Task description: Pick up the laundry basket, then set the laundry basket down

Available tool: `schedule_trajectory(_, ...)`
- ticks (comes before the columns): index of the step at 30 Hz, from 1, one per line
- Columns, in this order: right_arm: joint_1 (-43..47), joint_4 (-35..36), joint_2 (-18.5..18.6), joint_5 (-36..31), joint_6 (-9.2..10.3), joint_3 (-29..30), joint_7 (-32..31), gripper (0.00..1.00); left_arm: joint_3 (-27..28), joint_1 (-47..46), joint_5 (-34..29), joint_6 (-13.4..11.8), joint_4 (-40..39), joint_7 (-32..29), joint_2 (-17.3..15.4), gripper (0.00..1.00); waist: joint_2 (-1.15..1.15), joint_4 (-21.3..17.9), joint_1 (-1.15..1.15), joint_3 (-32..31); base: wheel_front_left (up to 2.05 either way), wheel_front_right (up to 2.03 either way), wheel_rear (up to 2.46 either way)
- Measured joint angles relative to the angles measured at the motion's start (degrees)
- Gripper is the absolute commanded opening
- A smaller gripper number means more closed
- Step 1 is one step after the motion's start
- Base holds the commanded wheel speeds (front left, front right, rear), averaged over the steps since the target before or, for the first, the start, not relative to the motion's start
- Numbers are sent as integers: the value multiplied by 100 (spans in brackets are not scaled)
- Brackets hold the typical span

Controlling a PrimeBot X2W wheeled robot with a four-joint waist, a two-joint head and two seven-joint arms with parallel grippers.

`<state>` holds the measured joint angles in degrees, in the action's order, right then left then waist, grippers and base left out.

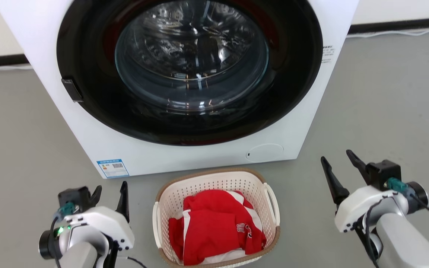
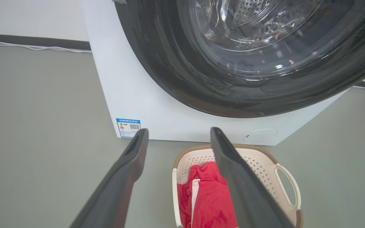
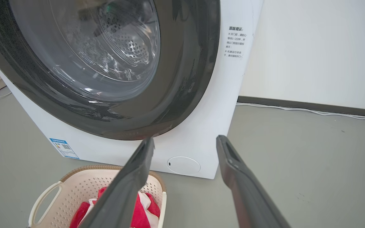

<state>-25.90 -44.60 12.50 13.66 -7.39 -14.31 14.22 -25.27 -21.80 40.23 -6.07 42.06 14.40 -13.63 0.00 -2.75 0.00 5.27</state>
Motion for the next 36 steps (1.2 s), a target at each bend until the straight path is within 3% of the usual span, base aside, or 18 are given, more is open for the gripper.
schedule_trajectory(15, 1202, 1221, -182, -611, 0, 677, 0, 100, 1389, 1519, -1158, 3, -1377, 0, 271, 100, 0, 100, 0, -511, 0, 0, 0)
schedule_trajectory(36, 1924, 1936, -538, -951, 0, 1351, 0, 100, 1981, 1703, -1874, 214, -1623, 0, 611, 100, 0, 362, 0, -646, 0, 0, 0)
